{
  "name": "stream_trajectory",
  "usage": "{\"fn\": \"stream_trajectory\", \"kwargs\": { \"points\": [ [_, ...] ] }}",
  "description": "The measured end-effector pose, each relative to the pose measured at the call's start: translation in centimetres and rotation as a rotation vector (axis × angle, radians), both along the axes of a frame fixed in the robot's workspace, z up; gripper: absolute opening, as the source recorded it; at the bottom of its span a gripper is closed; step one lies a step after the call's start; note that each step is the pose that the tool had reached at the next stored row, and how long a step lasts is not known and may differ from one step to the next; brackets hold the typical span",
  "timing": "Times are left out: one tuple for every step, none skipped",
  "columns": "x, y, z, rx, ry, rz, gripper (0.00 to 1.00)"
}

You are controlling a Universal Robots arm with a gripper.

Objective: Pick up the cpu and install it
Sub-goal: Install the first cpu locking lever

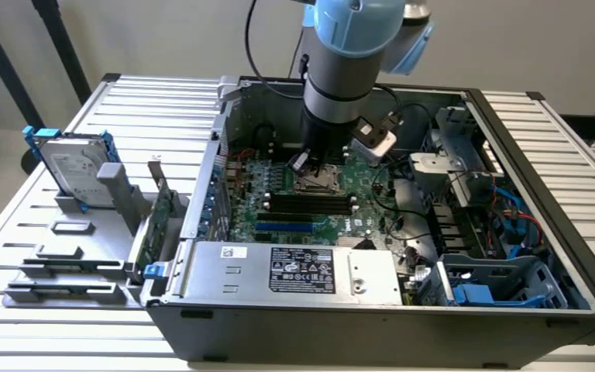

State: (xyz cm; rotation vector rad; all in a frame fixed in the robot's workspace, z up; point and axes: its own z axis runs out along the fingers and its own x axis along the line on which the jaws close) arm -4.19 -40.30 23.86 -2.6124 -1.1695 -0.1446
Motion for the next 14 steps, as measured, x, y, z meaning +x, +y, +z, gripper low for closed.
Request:
{"fn": "stream_trajectory", "kwargs": {
  "points": [
    [-0.2,-0.17,0.12,0.0,0.0,0.0,0.11],
    [-0.4,-0.35,0.25,0.0,0.0,0.0,0.11],
    [-0.7,-0.53,0.39,-0.0001,0.0,0.0,0.11],
    [-0.9,-0.7,0.51,0.0,-0.0001,0.0,0.11],
    [-1.1,-0.88,0.64,0.0001,-0.0001,0.0,0.11],
    [-1.3,-1.06,0.78,-0.0001,0.0,0.0,0.11],
    [-1.5,-1.23,0.9,-0.0001,0.0,0.0,0.11],
    [-1.8,-1.4,1.01,0.0,0.0,0.0,0.11],
    [-2.0,-1.56,1.1,0.0,0.0,0.0,0.11],
    [-2.2,-1.68,1.11,-0.0001,0.0,0.0,0.11],
    [-2.5,-1.73,1.11,0.0,0.0,0.0,0.11],
    [-2.7,-1.73,1.1,0.0001,-0.0001,0.0,0.11],
    [-2.9,-1.72,1.05,0.0002,-0.0001,0.0,0.11],
    [-3.0,-1.72,0.97,0.0001,-0.0001,0.0,0.11]
  ]
}}
